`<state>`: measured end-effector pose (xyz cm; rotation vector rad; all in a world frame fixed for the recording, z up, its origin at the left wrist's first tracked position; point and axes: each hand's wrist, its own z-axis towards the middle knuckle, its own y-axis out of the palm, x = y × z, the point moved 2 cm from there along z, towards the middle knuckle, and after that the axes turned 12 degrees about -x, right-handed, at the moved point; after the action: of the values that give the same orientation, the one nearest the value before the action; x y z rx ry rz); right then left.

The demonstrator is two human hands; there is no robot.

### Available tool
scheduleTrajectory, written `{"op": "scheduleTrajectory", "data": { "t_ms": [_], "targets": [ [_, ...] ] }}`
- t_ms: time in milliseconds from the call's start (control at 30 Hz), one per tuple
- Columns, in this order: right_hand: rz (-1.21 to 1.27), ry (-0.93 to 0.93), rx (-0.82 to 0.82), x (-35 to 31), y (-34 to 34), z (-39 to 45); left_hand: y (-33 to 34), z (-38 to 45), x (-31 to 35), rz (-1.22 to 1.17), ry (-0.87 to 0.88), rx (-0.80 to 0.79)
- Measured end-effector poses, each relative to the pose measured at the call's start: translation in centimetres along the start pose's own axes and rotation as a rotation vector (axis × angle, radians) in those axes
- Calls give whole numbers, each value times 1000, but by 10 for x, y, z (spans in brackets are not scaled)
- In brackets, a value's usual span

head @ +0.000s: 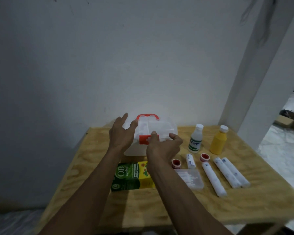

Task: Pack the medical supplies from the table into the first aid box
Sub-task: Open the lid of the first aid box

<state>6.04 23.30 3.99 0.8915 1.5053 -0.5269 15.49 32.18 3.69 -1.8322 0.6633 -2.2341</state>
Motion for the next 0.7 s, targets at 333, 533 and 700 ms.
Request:
{"op": "scheduleTrajectory", "data": {
  "t_ms": [333,533,700],
  "targets": [
    [55,-48,-29,11,-4,7,4,1,-3,-32,4,38],
    [-79,-177,-86,11,-11,7,3,0,-3,-33,20,50],
    [-393,-506,-341,1,-32,8,2,0,-4,-33,25,29]
  ]
}}
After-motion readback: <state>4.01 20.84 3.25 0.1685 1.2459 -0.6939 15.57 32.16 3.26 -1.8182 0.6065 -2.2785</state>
